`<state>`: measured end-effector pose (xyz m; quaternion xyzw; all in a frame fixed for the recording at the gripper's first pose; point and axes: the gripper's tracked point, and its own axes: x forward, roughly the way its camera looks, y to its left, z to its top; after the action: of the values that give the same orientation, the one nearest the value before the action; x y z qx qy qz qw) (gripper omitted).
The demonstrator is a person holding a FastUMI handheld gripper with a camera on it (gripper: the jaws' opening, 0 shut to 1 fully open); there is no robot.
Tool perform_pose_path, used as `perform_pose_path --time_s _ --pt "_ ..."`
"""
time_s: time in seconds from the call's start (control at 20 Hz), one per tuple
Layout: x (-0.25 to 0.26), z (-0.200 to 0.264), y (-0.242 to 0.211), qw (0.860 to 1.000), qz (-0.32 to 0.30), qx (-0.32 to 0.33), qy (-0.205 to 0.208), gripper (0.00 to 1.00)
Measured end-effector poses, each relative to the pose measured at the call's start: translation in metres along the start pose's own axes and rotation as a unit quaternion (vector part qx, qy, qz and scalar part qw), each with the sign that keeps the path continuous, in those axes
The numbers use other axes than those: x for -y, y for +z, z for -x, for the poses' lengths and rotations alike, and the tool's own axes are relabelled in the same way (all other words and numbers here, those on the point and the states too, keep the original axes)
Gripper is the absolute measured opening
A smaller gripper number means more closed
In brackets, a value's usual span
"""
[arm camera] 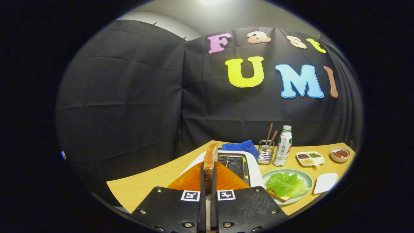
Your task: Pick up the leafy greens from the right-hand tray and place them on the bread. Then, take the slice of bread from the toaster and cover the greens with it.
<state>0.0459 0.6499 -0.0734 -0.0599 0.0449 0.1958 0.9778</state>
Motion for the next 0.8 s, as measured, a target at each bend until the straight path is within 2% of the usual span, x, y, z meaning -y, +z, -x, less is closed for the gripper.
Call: perform_pose_path --time_s 0.25,0.8 --pt "0.001 0.002 0.004 1.0 -0.006 0.0 0.005 0.02" --pt "0.01 0.016 0.065 0.998 -0.034 0.052 0.013 0.01"
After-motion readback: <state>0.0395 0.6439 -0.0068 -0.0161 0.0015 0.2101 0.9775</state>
